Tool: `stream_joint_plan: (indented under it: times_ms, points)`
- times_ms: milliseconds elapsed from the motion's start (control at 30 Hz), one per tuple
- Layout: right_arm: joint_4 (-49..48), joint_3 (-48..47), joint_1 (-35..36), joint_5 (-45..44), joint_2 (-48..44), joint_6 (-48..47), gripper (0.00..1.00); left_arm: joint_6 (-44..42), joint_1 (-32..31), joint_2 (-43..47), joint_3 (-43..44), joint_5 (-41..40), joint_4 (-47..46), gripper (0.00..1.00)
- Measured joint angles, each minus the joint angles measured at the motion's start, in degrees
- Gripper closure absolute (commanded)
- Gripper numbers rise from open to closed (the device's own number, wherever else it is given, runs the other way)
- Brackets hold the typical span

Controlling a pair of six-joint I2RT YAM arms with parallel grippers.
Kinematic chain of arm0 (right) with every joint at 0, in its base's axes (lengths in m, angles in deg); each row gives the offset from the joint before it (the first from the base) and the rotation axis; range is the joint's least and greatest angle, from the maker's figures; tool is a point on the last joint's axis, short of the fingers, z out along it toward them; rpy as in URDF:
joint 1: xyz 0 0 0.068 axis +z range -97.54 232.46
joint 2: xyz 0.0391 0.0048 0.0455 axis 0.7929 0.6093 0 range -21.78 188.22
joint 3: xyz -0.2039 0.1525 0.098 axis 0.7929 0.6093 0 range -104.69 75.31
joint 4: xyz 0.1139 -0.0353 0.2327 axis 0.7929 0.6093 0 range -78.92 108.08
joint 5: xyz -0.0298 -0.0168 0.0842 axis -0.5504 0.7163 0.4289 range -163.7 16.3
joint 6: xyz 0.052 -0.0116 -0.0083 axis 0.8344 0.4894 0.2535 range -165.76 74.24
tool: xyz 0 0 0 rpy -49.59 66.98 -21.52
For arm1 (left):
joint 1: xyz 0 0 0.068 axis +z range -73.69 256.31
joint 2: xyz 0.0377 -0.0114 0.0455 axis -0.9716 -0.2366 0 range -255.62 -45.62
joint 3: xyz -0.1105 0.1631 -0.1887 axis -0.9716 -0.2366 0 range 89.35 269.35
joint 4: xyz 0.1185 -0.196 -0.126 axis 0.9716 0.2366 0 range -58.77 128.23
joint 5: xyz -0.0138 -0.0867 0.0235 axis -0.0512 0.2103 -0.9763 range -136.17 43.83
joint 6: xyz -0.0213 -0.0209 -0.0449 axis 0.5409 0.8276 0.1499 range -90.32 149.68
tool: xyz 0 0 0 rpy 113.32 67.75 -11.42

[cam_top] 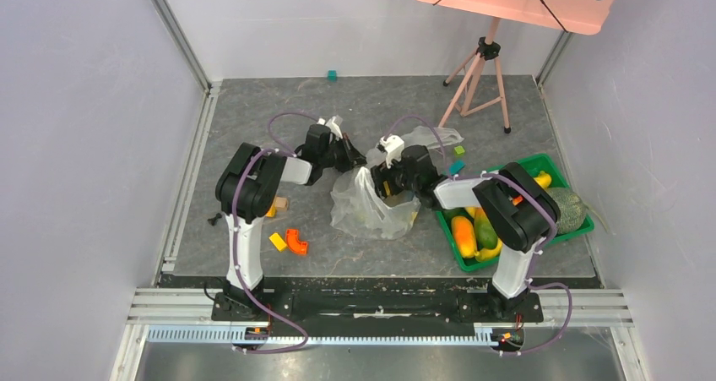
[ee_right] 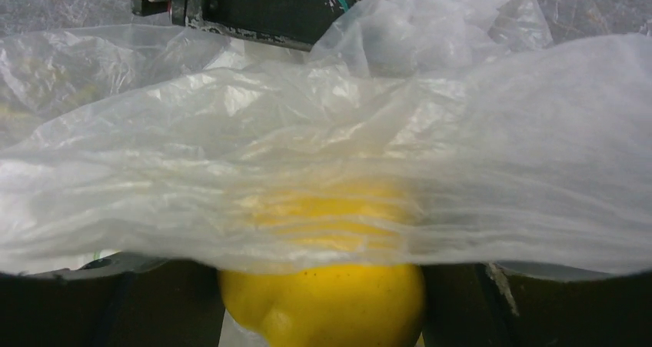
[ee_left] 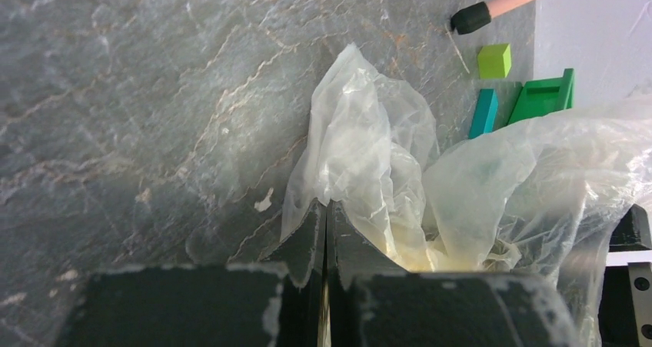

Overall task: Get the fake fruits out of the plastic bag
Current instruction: Take out the fake fruit from the plastic bag.

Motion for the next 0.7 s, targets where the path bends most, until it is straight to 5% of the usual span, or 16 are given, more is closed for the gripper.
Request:
stream_joint_plan:
  times_ms: [267,700]
  points:
    - [3.61,5.95,0.11,-0.31,-10.78,2.05,0.46,-0.96,0.0,4.59,-6.01,-3.56,-0.13,0.98]
    - [5.7,17.46,0.09,3.98,-37.66,10.8,0.48,-3.8,0.04,23.82,-23.28,-19.19,1.16,0.98]
